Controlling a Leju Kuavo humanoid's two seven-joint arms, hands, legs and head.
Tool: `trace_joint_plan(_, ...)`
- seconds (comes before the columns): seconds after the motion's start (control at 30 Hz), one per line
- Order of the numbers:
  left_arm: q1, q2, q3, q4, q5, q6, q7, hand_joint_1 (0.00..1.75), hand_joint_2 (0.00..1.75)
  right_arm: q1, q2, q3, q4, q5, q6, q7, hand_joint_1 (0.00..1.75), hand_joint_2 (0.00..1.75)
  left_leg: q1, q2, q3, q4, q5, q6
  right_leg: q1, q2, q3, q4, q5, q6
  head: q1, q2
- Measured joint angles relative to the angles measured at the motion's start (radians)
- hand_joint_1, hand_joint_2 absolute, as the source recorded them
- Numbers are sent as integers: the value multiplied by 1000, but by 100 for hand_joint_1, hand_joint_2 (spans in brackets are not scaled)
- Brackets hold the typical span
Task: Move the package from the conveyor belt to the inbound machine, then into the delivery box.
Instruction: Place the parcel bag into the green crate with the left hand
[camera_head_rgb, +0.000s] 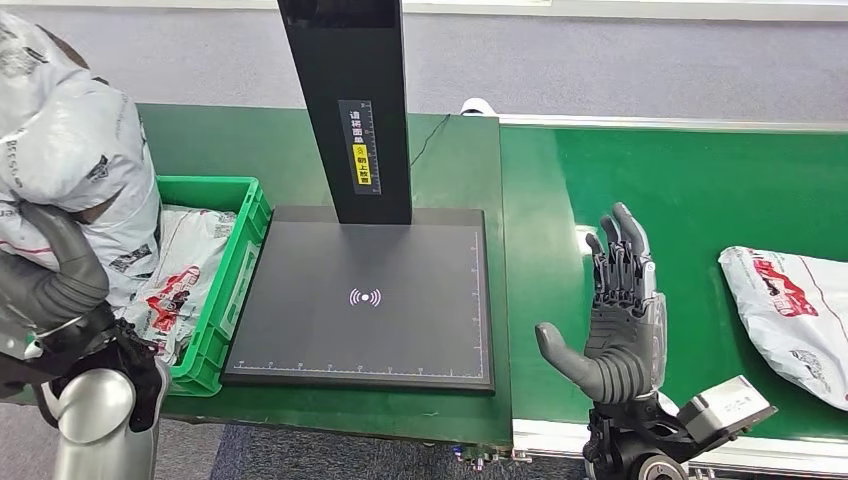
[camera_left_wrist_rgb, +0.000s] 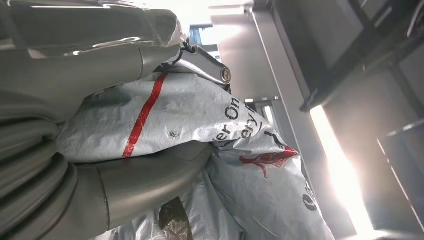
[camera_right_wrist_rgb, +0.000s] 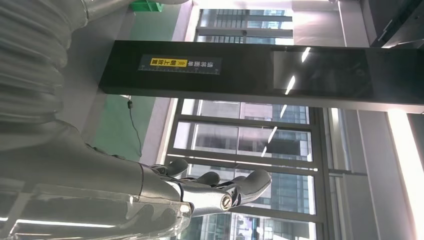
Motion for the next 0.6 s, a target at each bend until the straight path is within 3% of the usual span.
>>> trace_joint_plan(0.47,0,-8,43,2,-5,-5,1,175,175,0,0,-1,-2,0,0,0,0,175,0,0,0,0,0,0,0,0,0,0,0,0,0,0)
trace_joint_plan(0.6,-1,-11,58,22,-34,-2,51,175,175,0,1,-1,-2,0,0,0,0,175,0,0,0,0,0,0,0,0,0,0,0,0,0,0)
